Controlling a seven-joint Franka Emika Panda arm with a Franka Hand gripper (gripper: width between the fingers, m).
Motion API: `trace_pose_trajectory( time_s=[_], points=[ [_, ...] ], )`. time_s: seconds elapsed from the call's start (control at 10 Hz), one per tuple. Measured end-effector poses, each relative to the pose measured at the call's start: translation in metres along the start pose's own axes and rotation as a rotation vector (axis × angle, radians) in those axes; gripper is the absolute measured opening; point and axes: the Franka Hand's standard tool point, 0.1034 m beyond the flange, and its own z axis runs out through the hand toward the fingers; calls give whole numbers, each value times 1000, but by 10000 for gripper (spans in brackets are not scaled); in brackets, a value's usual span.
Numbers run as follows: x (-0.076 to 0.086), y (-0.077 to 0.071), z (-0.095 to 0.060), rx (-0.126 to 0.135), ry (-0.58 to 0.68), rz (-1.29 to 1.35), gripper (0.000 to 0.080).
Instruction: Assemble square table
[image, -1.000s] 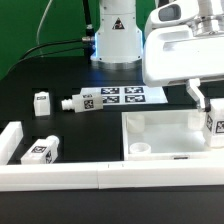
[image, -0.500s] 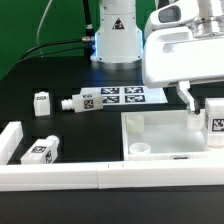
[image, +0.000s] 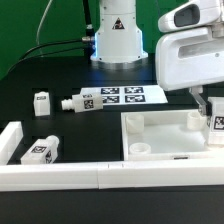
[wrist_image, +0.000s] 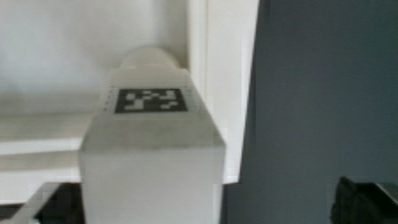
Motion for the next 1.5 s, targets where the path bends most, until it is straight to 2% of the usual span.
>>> trace_pose_trajectory(
  time_s=[0.1, 0.2, 0.3, 0.4, 0.6, 0.8, 0.9, 1.0, 1.2, 1.3, 1.5],
  points=[
    [1, 7, 3, -2, -25, -12, 649],
    [-7, 16, 5, -3, -92, -14, 649],
    [-4, 20, 5, -14, -83, -24, 649],
    [-5, 20, 7, -27, -62, -45, 649],
    [-7, 20, 8, -27, -66, -24, 649],
    [-7, 20, 9, -27, -66, -23, 407],
    [-8, 20, 9, -27, -65, 73, 407],
    [-7, 20, 9, -30, -64, 146, 283],
    [-6, 20, 10, -38, -41, 324, 284],
    [-6, 19, 10, -57, 13, 509, 284],
    [-9, 17, 9, -79, 23, 876, 284]
  ],
)
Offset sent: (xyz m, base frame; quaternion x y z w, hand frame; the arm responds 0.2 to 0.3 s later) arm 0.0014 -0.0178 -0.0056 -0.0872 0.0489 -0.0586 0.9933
